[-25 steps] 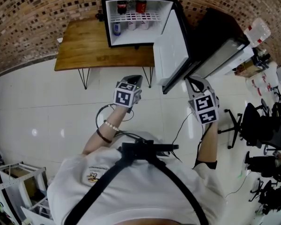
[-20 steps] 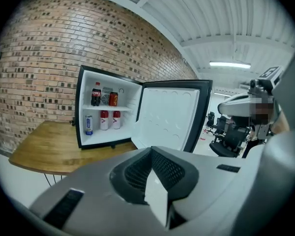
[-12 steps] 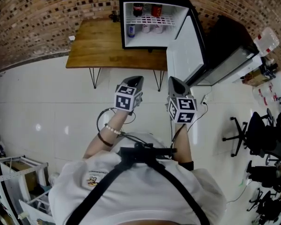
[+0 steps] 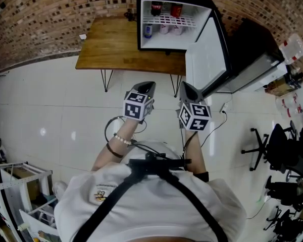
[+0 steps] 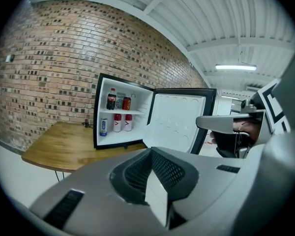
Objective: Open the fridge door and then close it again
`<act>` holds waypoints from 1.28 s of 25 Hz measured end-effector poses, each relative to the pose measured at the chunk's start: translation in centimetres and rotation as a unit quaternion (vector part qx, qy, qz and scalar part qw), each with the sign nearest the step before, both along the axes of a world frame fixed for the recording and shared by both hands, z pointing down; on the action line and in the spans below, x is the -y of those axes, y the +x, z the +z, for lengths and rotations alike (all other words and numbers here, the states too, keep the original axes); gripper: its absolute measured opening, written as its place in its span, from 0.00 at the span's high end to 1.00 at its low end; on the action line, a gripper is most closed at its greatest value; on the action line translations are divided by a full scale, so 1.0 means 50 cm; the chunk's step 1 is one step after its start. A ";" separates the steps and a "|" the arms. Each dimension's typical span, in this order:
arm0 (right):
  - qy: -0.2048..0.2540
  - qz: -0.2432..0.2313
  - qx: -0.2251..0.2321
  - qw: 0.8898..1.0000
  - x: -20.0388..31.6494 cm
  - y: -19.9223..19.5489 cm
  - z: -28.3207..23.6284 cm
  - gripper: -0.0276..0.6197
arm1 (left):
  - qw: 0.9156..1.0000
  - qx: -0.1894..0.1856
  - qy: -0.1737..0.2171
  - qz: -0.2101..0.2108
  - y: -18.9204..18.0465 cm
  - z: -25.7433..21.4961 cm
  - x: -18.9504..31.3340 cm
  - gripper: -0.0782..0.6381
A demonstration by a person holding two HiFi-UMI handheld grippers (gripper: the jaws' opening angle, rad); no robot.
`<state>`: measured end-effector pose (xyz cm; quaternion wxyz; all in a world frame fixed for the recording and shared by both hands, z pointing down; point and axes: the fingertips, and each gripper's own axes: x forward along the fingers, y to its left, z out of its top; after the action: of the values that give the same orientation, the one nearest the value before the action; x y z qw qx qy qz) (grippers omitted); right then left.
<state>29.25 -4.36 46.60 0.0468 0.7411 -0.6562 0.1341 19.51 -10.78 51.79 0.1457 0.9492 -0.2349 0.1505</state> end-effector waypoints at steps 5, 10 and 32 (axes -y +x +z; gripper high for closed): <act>-0.005 -0.007 -0.001 1.000 0.002 0.002 0.010 0.93 | 1.000 0.002 0.003 0.001 0.009 0.003 0.000 0.89; -0.004 -0.007 -0.005 1.000 0.000 0.002 0.008 0.93 | 1.000 0.003 0.008 0.000 0.009 -0.003 -0.001 0.89; -0.001 0.011 -0.015 1.000 -0.012 0.036 0.001 0.92 | 1.000 -0.004 0.009 -0.013 0.020 -0.011 0.009 0.89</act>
<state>31.04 -3.77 46.67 0.0563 0.7498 -0.6474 0.1244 20.51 -11.23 51.25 0.1402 0.9478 -0.2484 0.1428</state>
